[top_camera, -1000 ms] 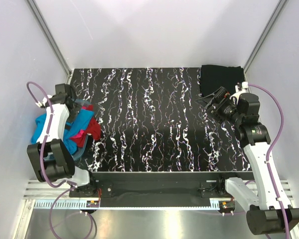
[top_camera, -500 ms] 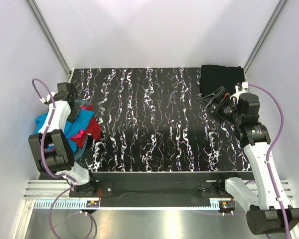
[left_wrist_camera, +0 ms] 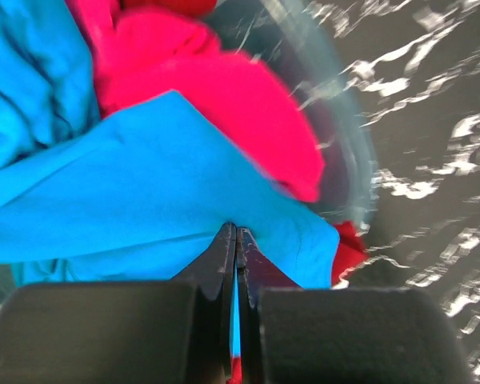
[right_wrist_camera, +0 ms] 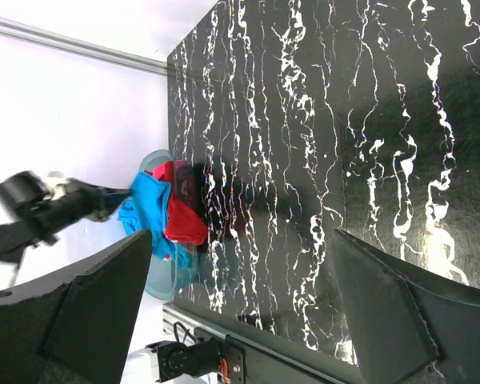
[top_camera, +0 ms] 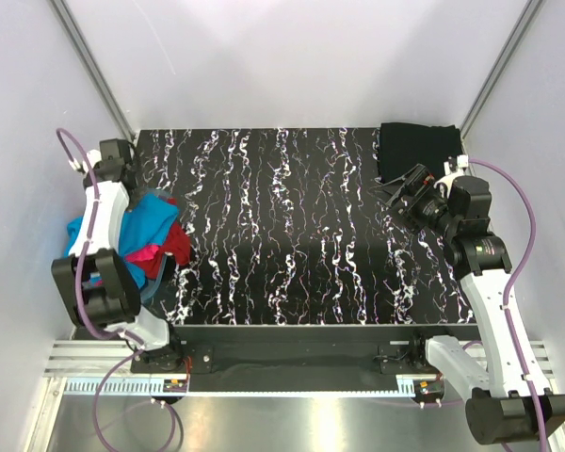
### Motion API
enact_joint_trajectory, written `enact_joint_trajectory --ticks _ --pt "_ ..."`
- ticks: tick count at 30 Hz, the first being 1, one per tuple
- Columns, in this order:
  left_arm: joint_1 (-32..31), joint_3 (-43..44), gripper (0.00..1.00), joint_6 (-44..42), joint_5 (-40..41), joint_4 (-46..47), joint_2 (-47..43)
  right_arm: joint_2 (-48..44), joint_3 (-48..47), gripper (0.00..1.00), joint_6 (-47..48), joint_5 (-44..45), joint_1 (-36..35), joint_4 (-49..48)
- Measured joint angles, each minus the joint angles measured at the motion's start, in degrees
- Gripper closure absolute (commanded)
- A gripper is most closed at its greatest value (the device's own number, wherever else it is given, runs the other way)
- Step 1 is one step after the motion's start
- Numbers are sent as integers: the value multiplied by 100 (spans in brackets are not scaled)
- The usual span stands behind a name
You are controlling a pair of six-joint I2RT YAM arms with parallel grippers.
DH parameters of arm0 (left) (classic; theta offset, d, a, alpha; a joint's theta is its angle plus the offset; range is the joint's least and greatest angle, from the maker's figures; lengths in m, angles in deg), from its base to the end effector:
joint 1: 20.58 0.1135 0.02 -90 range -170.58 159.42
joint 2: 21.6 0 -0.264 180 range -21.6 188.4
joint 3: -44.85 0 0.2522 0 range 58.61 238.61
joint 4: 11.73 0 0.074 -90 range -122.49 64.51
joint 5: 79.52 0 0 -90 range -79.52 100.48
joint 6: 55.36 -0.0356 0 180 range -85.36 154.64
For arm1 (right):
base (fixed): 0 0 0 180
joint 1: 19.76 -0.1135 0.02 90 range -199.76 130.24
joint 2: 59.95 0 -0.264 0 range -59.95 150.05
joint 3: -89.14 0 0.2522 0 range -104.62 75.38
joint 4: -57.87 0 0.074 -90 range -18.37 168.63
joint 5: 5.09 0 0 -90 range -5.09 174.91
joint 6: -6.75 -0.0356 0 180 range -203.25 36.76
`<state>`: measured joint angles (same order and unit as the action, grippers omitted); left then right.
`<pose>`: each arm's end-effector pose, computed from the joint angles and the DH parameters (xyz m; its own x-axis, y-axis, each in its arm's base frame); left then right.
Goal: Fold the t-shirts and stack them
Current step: Grab the tshirt from the pile, then move the tshirt to the center of the board
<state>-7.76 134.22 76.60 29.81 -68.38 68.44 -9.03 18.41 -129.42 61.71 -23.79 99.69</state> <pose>0.3196 0.0848 0.2840 -0.3538 -0.7276 -0.5878 -0.8340 0.5298 -0.1538 0.1883 0.0273 0.3639 -0.5683 0.6247 -0.5355 -0.0273 0.6362 0.7711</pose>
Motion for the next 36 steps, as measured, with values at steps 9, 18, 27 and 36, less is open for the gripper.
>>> enact_joint_trajectory --ticks 9,18,27,36 --pt "-846 1126 100 -468 275 -68 -1191 4 0 1 -42 0 0 -28" --pt "-1440 2835 100 -317 -1370 341 -1563 149 -2 0 -42 11 0 -149" --pt "-2771 4096 100 188 -2892 1860 -1733 378 -2 0 -79 -4 0 -177" --pt "-4113 1788 100 219 -3303 2929 -1751 243 118 1 -118 17 0 -247"
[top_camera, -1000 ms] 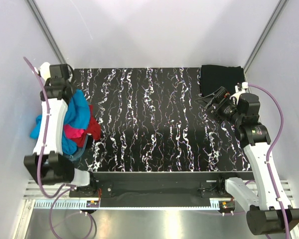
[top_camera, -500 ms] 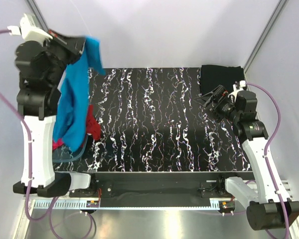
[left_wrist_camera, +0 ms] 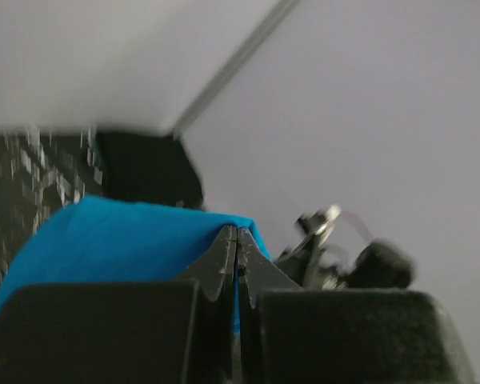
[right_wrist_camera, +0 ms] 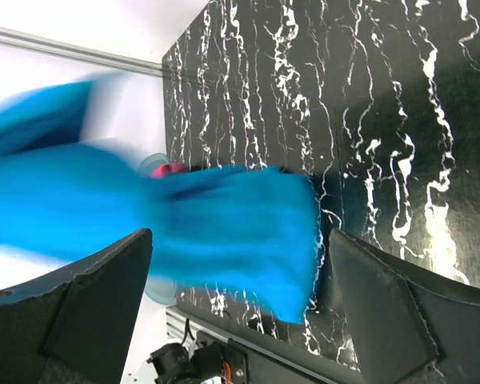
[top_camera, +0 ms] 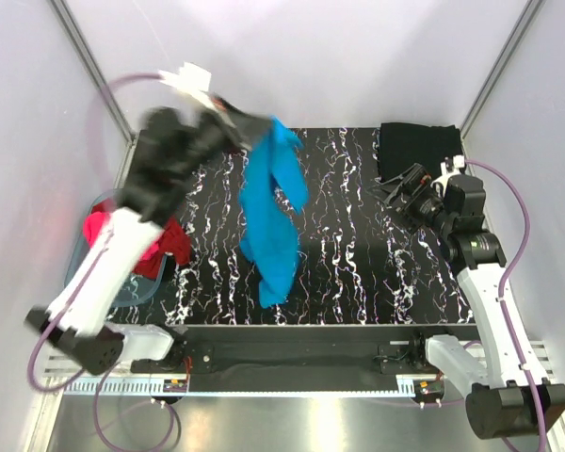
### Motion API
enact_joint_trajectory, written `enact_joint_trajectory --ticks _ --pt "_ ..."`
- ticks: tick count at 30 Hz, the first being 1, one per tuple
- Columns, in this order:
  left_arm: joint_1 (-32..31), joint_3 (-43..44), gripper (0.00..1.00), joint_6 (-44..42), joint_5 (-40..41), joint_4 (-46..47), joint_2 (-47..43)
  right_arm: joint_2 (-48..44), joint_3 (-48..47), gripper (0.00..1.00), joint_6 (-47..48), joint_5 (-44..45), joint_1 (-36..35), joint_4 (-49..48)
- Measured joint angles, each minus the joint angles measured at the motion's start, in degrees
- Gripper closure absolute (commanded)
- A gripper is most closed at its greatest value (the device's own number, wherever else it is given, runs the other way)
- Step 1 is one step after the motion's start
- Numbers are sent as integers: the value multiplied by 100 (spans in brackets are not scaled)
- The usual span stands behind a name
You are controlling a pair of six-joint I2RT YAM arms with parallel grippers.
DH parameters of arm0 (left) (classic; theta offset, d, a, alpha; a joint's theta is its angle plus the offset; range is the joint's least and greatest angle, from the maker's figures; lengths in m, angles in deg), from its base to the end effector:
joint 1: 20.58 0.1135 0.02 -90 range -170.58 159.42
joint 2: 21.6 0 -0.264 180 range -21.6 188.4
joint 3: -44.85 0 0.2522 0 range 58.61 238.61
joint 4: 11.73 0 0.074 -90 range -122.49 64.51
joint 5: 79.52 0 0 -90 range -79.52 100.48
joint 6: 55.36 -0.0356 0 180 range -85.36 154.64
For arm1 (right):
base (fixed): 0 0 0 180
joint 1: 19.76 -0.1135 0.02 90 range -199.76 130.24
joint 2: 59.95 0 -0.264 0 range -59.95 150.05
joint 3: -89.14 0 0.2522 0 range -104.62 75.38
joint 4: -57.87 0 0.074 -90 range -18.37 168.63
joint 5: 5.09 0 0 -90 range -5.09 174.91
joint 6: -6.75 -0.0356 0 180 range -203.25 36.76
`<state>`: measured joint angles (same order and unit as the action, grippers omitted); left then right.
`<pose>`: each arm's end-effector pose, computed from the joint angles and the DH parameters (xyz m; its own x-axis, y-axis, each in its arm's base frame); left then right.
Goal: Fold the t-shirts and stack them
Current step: Move the tshirt to the center of the board, then flatten the tshirt out
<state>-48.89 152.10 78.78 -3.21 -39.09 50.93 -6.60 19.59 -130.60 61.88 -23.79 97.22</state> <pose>0.2212 -0.1287 0.5229 -0.3839 -0.5618 -0.7328 0.5575 0.4917 -0.6689 0.2013 0.0281 0.3537 -0.5772 0.6379 -0.5098 0.0015 0.6252 0.7805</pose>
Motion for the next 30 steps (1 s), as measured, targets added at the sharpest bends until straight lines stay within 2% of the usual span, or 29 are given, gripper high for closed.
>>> enact_joint_trajectory --ticks 1,2,3,5,6,9,12,14,17,20,24,30 --pt "-168 -319 96 -57 -15 66 153 -57 57 2 -9 11 0 -7" --pt "-354 -662 85 -144 -76 173 393 -127 133 2 -42 52 0 -2" --pt "-492 -909 81 -236 -188 184 675 -190 208 2 -76 107 0 -4" --pt "-680 -1283 65 -393 -461 164 1403 -293 350 3 -153 153 0 -20" --pt "-745 -1451 50 -457 -588 144 1727 -321 422 4 -179 157 0 -22" --pt "-831 -2009 27 -765 -691 -317 2203 -229 544 9 -166 153 0 -20" --pt "-813 -2153 26 -1137 -520 -949 1987 208 555 11 -87 142 -11 -46" --pt "-785 -2135 30 -1362 -247 -1231 1585 710 555 12 -17 184 -92 -68" --pt "-673 -2133 31 -1484 114 -1495 1049 1556 544 15 39 407 -527 -79" --pt "-433 -2514 31 -1416 286 -1464 772 2382 470 20 -7 511 -1099 -122" --pt "-280 -3069 30 -1316 437 -1469 1200 2669 560 20 -212 649 -1285 -302" --pt "-37 -3259 30 -1082 284 -1456 2223 2778 575 20 -267 951 -1276 -623"
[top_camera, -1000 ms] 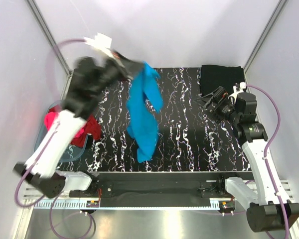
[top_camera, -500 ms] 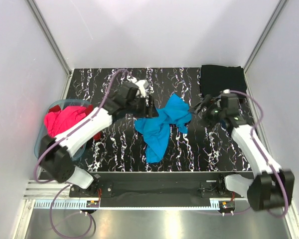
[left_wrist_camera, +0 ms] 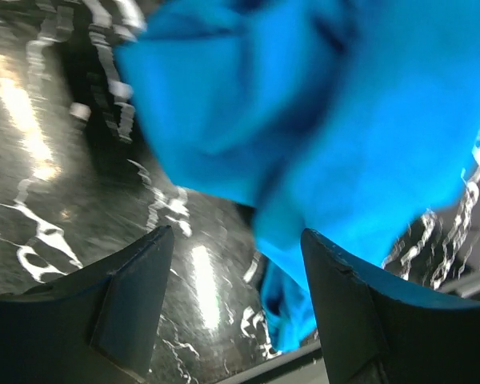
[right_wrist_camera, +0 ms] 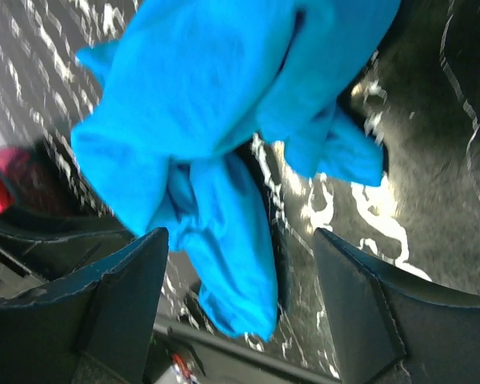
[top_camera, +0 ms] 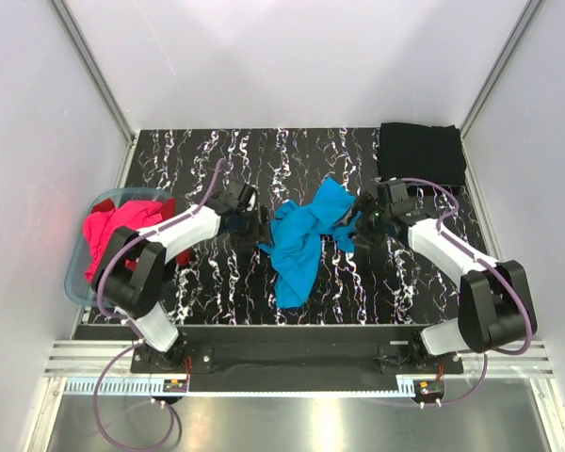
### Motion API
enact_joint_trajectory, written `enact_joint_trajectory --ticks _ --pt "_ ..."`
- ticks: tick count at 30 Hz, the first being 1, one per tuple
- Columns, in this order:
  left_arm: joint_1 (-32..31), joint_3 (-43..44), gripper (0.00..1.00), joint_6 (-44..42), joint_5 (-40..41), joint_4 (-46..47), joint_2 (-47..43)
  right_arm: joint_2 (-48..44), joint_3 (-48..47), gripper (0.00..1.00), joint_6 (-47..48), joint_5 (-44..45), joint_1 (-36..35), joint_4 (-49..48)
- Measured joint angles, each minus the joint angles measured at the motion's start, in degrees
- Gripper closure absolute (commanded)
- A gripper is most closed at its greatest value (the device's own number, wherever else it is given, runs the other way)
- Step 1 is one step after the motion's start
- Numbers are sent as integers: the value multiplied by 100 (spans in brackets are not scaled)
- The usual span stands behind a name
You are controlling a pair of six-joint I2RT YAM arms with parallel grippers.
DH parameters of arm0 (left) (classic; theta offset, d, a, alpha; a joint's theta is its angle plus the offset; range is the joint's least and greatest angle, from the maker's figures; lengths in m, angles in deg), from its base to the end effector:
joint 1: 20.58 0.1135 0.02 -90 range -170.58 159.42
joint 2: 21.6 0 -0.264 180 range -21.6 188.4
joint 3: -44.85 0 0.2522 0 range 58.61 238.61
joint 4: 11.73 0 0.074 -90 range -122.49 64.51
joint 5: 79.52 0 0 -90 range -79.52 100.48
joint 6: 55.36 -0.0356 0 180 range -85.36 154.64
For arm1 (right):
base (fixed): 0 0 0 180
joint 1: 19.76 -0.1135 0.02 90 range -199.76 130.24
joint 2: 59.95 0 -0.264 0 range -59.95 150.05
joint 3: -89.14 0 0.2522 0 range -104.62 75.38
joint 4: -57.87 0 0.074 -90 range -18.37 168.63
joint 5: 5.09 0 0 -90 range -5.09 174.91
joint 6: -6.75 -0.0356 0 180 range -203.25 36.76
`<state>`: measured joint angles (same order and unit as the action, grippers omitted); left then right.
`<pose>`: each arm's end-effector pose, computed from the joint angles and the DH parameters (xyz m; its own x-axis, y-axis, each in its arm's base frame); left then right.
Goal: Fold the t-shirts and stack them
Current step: Flatten the tshirt out
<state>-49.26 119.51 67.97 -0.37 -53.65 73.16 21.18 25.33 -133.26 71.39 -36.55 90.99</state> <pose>0.2862 -0.1642 0.1937 -0.9489 -0.0960 -0.3007 0.0328 0.9174 -0.3967 0.2745 0.0915 0.2155 -0.7987 0.5371 -0.2712 0.2934 0.7412 0.6038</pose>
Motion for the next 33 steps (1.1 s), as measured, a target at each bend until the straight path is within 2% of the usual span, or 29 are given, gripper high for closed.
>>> enact_joint_trajectory --ticks 9,13,16,17,19,20,21,25,28,31,33 --pt "214 0 31 234 175 295 133 970 -616 19 -455 435 2 -136" --pt "210 -42 36 258 214 535 315 1484 -944 20 -555 553 2 -181" --pt "210 -26 48 284 214 636 562 1685 -1016 28 -592 678 2 -199" --pt "210 -4 59 295 212 649 662 1722 -1019 42 -616 723 2 -199" --pt "210 94 79 341 188 654 811 1779 -1034 64 -625 844 2 -195" --pt "210 166 99 345 197 651 863 1801 -1060 79 -629 874 2 -188" --pt "216 245 100 363 190 636 911 1825 -1106 100 -614 918 4 -173" --pt "348 1012 100 278 195 68 979 1904 -1650 100 -398 929 81 -13" --pt "546 2199 100 201 323 -485 951 1912 -2603 100 -2 833 363 352" --pt "675 3252 100 96 516 -778 553 1727 -3484 100 444 968 686 522" --pt "708 3495 100 72 555 -828 42 1349 -3703 100 706 1145 852 634"
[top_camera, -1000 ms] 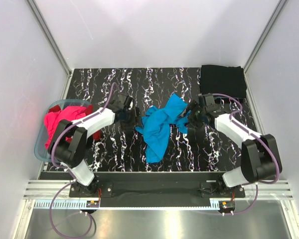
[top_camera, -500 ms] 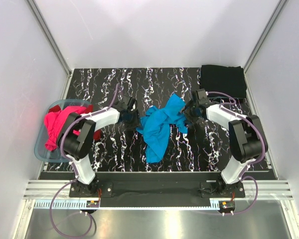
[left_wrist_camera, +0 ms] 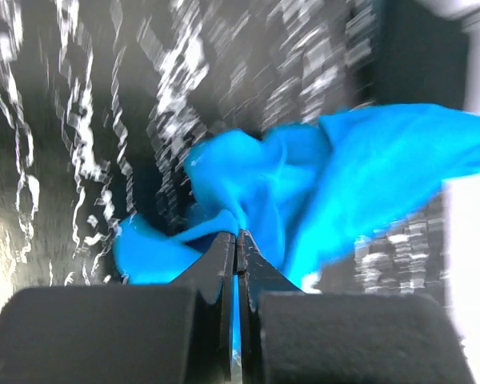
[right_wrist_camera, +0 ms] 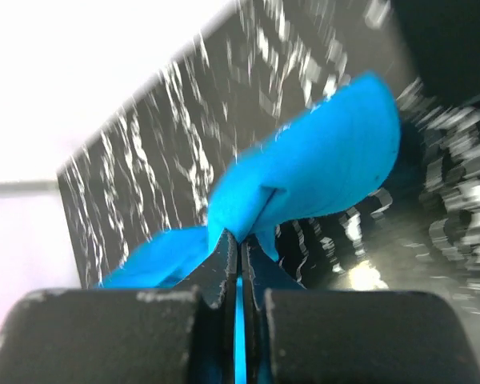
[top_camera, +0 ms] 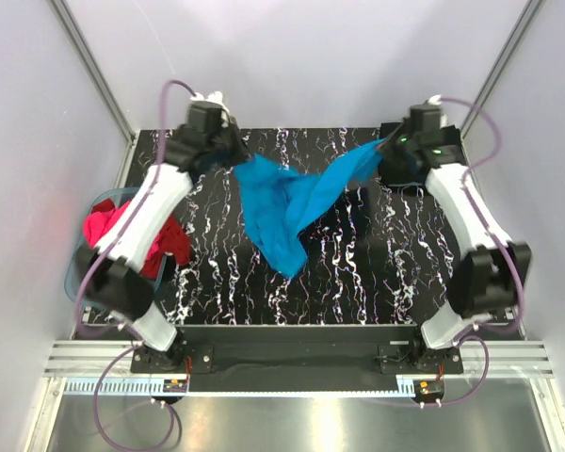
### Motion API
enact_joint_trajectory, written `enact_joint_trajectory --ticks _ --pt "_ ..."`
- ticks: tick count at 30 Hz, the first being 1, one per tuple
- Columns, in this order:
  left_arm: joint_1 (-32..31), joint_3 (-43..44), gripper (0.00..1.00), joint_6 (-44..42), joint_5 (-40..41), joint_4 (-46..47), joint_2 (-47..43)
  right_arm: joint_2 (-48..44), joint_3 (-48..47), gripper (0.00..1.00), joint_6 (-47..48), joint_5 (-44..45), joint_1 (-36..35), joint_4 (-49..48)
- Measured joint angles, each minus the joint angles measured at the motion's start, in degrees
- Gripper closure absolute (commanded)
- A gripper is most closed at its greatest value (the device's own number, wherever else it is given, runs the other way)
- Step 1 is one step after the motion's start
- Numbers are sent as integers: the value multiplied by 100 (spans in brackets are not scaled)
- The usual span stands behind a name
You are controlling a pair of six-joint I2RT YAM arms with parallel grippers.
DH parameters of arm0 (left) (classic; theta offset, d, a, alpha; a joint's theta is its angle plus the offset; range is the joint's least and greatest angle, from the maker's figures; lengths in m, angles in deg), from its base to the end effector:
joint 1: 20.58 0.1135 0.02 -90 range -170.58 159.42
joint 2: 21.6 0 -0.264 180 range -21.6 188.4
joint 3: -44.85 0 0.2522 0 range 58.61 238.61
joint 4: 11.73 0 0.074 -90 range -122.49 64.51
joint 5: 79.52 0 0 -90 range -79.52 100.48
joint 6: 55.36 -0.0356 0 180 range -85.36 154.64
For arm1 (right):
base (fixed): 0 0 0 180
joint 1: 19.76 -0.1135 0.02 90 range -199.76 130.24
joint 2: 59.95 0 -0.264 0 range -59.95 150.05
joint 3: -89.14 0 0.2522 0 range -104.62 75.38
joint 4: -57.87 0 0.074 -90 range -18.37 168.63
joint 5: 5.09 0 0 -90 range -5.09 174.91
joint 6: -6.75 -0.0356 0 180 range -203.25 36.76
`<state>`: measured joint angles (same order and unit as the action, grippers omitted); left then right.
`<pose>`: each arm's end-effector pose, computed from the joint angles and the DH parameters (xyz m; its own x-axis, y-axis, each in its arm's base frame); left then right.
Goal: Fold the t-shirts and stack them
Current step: Flatten the tshirt out
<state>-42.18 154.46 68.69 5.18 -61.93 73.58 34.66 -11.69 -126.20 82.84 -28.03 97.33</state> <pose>0.3492 -0.1418 0.3753 -0.6946 -0.3246 -0.6420 0.0571 0.8647 -0.4990 0.3794 0.0564 0.3439 -0.5154 0.6132 -0.5987 0.2425 0.7744 0.5844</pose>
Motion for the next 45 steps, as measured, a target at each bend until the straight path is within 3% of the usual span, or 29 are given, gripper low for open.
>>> enact_joint_trajectory --ticks 4,9,11,12,14,16,19,22,30,37,45 --pt "-59 -365 100 -20 -22 -7 -1311 -1189 267 100 350 372 186 221" --pt "-271 -1912 100 -81 -37 50 -2223 -2490 1912 95 275 592 295 341" --pt "-352 -2717 100 -81 -42 74 -2201 -2647 2649 89 184 634 387 459" --pt "-374 -3064 100 -79 -46 127 -2168 -2643 3021 79 127 667 428 498" --pt "-404 -3803 100 -79 -59 101 -2033 -2549 3716 69 2 713 522 732" --pt "-404 -4264 100 -76 -68 46 -1897 -2481 4111 65 -52 715 581 984" --pt "-407 -4489 91 -85 -66 -13 -1740 -2430 4179 64 -98 669 614 1200" --pt "-407 -4478 71 -116 -22 81 -1775 -2444 3980 62 -129 529 614 1207" --pt "-444 -4398 56 -120 763 -70 -2514 -3110 3735 61 -236 -260 599 1001" --pt "-520 -5246 58 208 828 81 -3115 -3248 4107 62 -387 -748 243 492" --pt "-527 -5657 60 328 684 487 -2153 -2535 4070 62 -391 -894 -918 -229"
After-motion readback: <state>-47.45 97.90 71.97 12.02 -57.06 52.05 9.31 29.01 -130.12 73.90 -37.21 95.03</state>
